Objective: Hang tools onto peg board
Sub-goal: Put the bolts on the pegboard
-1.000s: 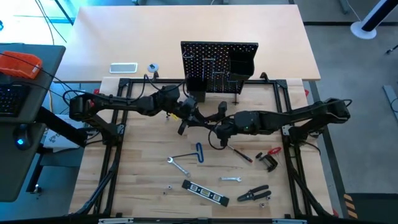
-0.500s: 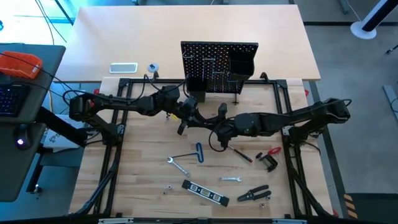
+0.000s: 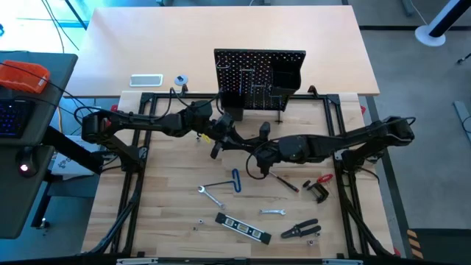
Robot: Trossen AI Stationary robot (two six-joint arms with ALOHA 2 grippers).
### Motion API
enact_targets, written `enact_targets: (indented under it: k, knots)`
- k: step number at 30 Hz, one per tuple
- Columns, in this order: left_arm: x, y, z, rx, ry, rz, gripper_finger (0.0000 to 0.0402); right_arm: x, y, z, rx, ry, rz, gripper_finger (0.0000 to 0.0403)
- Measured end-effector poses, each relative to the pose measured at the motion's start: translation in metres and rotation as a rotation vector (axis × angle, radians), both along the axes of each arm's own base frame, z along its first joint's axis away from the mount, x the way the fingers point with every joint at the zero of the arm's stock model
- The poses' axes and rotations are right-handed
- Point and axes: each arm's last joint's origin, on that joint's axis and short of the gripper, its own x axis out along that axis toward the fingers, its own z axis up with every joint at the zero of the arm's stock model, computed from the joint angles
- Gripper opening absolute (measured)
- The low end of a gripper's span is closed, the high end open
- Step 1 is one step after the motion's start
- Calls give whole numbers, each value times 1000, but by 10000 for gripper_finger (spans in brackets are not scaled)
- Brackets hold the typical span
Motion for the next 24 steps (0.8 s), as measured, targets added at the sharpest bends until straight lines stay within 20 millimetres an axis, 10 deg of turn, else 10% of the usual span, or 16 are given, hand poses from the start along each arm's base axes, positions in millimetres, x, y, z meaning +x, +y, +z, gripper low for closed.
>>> enact_targets:
  k: [24]
  knots:
    - [-2, 11, 1, 12, -22, 13, 202, -30, 7, 36, -54, -106, -91, 71]
